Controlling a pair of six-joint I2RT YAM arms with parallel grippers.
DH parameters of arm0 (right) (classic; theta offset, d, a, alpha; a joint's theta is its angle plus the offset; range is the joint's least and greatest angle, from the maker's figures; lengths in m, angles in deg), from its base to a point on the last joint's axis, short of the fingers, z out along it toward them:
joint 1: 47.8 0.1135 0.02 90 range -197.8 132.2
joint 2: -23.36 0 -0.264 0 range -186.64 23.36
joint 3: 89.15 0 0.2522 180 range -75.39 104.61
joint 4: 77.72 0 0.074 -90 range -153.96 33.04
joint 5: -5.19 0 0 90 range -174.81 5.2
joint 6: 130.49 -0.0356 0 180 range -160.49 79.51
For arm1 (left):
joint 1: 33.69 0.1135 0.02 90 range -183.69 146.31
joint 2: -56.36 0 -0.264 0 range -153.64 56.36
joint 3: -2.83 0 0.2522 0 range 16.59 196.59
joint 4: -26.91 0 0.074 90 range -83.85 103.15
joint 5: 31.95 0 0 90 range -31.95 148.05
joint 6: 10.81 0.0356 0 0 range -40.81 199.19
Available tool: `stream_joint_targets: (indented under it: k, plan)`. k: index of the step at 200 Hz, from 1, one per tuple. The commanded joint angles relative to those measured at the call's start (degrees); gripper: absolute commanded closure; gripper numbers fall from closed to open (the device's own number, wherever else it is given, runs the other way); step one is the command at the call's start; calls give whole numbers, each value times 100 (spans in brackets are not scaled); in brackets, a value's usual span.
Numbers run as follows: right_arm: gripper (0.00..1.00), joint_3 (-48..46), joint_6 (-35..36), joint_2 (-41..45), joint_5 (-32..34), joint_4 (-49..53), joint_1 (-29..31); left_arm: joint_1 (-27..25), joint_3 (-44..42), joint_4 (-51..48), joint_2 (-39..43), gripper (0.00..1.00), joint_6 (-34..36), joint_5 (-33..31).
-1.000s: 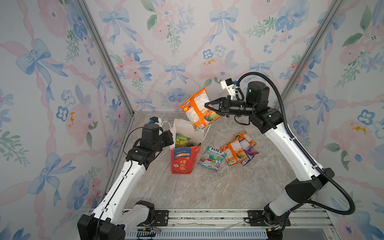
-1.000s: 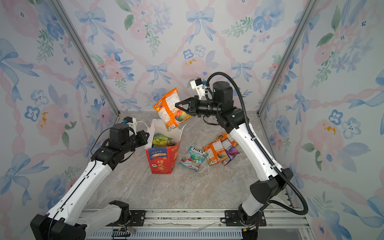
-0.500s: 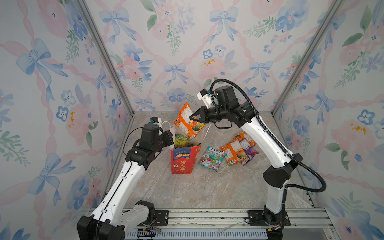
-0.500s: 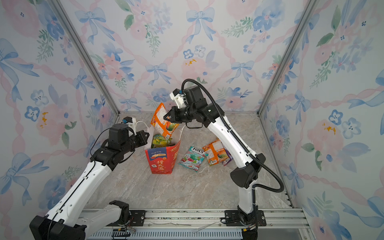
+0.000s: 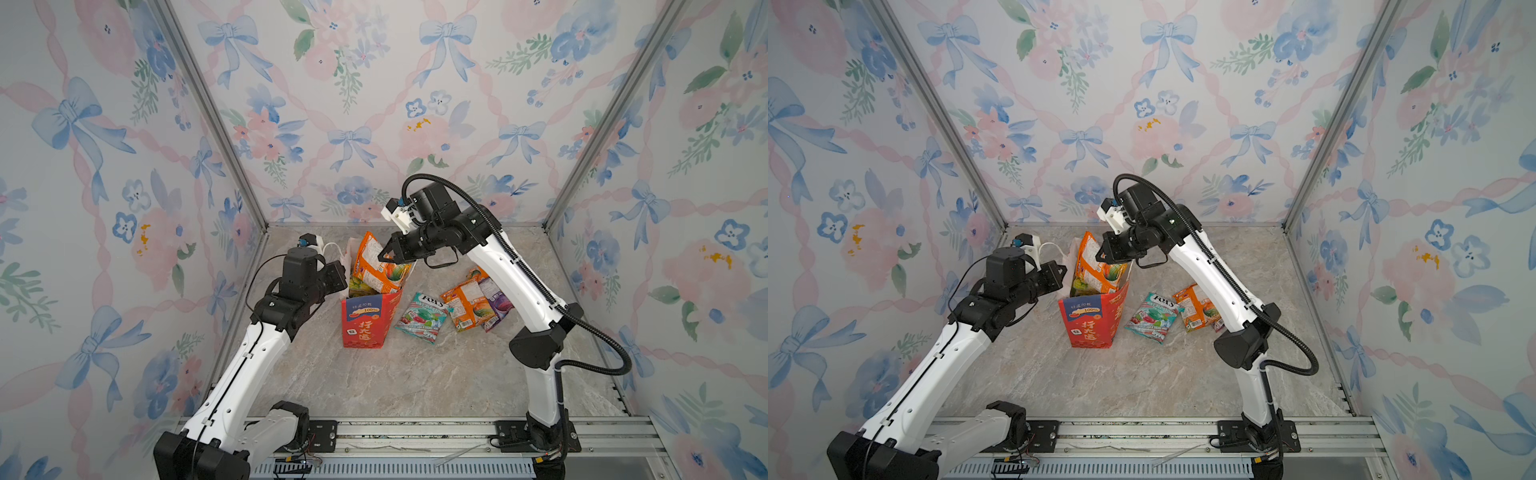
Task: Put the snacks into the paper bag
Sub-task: 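Carry the orange candy bag over the paper bag held by the left gripper, then lower the orange candy bag into the paper bag and open the right gripper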
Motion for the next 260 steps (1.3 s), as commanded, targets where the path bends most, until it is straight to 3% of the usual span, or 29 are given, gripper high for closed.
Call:
stream_joint_targets:
  k: [1, 147, 163, 187, 212, 260]
  plan:
    - [100, 195, 175, -176, -220, 205, 120, 35, -38, 6, 118, 100, 64, 42]
    - [100, 560, 142, -841, -559, 267, 485, 46, -94, 5, 150, 100, 70, 20]
    - [86, 584, 128, -830, -411, 314, 483, 46, -89, 5, 142, 100, 73, 21]
    - [80, 621, 134, -814, -396, 338, 441, 54, -85, 11, 134, 100, 76, 25]
    - [64, 621, 138, -770, -363, 328, 399, 59, -92, 9, 124, 100, 76, 23]
    - [60, 621, 200, -660, -339, 302, 369, 57, -91, 5, 120, 100, 81, 21]
